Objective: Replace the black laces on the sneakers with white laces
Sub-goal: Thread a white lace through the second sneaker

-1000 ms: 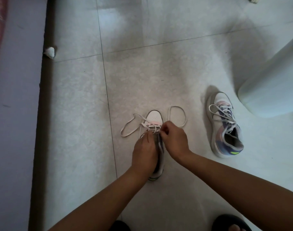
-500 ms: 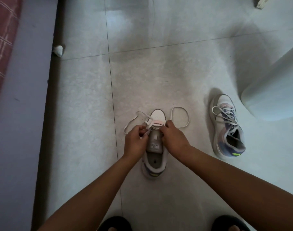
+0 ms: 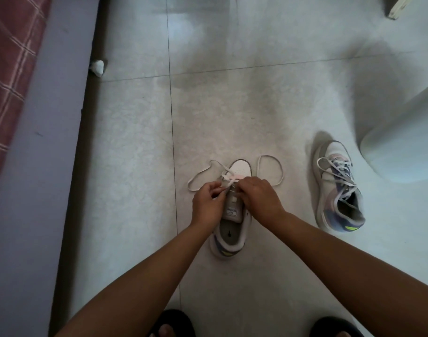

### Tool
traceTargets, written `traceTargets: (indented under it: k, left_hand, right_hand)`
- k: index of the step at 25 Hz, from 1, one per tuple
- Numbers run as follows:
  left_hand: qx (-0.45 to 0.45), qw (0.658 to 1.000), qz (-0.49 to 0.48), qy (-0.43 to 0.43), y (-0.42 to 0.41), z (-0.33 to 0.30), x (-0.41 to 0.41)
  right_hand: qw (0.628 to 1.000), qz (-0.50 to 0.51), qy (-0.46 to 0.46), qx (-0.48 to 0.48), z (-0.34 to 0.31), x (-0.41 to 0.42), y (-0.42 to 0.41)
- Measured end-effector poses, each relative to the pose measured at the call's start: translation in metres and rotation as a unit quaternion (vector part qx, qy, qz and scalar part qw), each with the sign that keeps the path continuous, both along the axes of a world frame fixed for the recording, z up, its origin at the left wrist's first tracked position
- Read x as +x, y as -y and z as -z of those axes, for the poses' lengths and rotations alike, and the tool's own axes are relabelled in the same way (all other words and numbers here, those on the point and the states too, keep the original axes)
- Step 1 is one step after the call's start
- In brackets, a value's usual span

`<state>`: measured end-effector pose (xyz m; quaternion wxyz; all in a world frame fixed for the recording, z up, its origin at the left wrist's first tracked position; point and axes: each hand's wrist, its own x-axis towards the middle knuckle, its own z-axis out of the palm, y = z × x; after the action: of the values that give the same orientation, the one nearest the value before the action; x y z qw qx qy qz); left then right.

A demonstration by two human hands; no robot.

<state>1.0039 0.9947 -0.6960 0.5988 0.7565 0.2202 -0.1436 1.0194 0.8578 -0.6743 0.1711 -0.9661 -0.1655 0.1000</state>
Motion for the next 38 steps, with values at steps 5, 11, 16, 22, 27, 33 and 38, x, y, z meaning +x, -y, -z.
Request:
traceTargets:
  k: [5, 11, 16, 22, 27, 33, 38]
  left_hand:
    - [-0.052, 0.996, -0.056, -0.055, 0.004, -0.003, 0.002]
    - [-0.013, 0.999, 0.038, -0.033, 0.005, -0.008, -0.006]
    - [0.198, 0.947, 0.250, 0.043, 0.005, 0.006, -0.049]
    - [0.236, 0.948, 0.213, 0.003, 0.018, -0.002, -0.042]
    - [0.160, 0.947, 0.278, -0.012, 0.011, -0.016, -0.045]
    - [0.013, 0.990, -0.056, -0.127, -0.001, -0.054, -0.035]
    - [-0.356, 0.887, -0.006, -0.295, -0.010, -0.109, -0.034]
  right_hand:
    - [0.995, 0.082, -0.048, -0.005, 0.015, 0.002, -0.004]
    - [0.977, 0.177, -0.023, 0.119, 0.025, -0.006, -0.011]
    - [0.949, 0.258, -0.031, 0.176, 0.021, -0.007, -0.020]
    - [0.946, 0.034, 0.215, 0.242, -0.028, -0.036, -0.034]
    - [0.880, -0.106, 0.158, 0.434, -0.093, -0.101, -0.038]
    - [0.871, -0.032, 0.034, 0.490, -0.112, -0.113, -0.013]
    - [0.829, 0.016, -0.176, 0.531, -0.100, -0.120, -0.003]
